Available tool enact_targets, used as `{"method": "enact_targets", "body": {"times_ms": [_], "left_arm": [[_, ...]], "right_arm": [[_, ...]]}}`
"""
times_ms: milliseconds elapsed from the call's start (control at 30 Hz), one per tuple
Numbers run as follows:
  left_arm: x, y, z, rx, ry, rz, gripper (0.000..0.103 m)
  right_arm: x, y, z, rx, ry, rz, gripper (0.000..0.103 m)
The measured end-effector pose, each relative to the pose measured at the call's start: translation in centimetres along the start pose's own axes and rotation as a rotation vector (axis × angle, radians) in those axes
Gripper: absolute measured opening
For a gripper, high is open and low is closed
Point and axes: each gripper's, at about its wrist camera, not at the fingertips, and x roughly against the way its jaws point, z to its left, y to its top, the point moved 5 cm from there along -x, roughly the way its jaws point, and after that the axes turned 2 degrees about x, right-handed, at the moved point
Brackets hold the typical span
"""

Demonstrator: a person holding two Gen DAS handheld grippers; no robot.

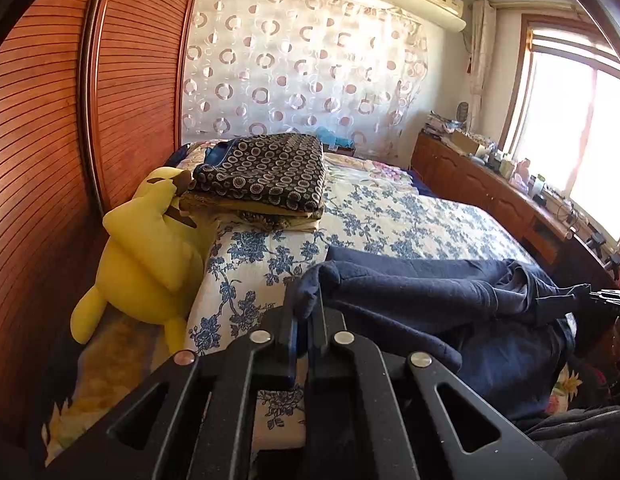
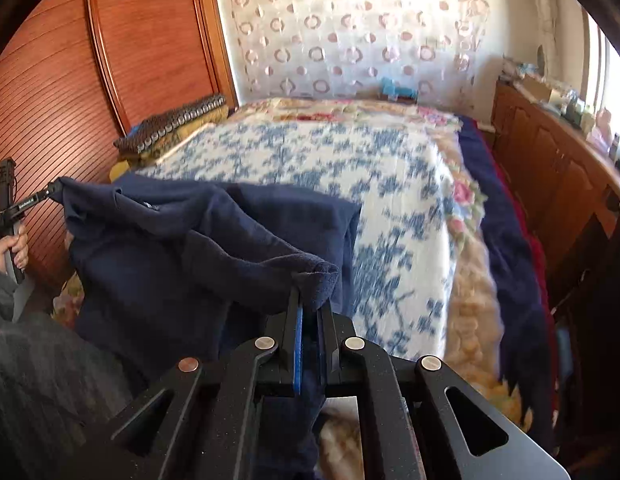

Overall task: Fold small clothes
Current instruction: 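Lift and fold the shirt over with both grippers, then open the left gripper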

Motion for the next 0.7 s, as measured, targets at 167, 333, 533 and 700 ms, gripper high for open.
{"method": "enact_targets", "body": {"times_ms": [167,333,533,700], "left_arm": [[-0.3,-0.4,-1.0,-0.056,0.022,0.010,0.004],[0.5,0.6,-1.9,-0.084,0.018,-0.023,0.029],[0.4,2.2,-3.2,-0.111,-0.005,-0.031,0.074],[-1.8,2.6,-4.5,-0.119,-0.072,0.007,0.078]], "right_arm": [[-0.9,0.7,-0.5,-0.020,-0.009,0.015,0.005],[0.0,1.6,0.1,0.013,-0.009,-0.006,0.005],[1.9,2.6,0.3,0.036,-0.005,-0.053,0.014],[2.3,3.7,0.2,0.023,0.000,-0.089,0.028]]}}
